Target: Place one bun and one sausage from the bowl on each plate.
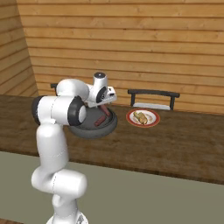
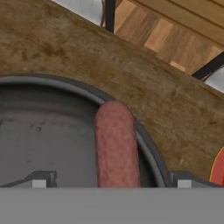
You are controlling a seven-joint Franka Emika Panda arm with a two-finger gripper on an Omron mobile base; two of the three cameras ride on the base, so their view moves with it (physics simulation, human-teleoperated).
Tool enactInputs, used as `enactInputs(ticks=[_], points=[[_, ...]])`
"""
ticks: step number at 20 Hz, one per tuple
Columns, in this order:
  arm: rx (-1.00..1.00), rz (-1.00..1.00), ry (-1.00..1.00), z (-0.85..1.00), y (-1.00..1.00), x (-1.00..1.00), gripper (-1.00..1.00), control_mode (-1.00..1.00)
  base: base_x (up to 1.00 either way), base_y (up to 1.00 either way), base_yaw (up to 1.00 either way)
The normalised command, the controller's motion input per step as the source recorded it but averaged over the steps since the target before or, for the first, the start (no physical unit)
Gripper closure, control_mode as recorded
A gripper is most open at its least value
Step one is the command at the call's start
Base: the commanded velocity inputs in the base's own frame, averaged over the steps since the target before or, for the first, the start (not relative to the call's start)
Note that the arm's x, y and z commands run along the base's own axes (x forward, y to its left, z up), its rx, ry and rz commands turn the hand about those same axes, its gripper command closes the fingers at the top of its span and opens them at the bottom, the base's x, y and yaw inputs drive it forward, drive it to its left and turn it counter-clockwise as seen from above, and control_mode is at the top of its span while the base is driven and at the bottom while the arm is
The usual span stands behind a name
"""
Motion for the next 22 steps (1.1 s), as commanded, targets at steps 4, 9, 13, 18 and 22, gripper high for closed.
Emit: enactInputs(ticks=[4, 9, 13, 18, 22], points=[[0.0, 0.0, 0.0, -0.04, 0.0, 0.05, -1.0, -1.0, 0.0, 0.0, 0.0], [0.0, 0.0, 0.0, -0.21, 0.01, 0.07, -1.0, -1.0, 0.0, 0.0, 0.0], [0.0, 0.0, 0.0, -0.19, 0.02, 0.22, -1.0, -1.0, 0.0, 0.0, 0.0], [0.0, 0.0, 0.0, -0.05, 0.0, 0.05, 1.0, -1.0, 0.0, 0.0, 0.0], [0.0, 0.0, 0.0, 0.0, 0.0, 0.0, 1.0, -1.0, 0.0, 0.0, 0.0]])
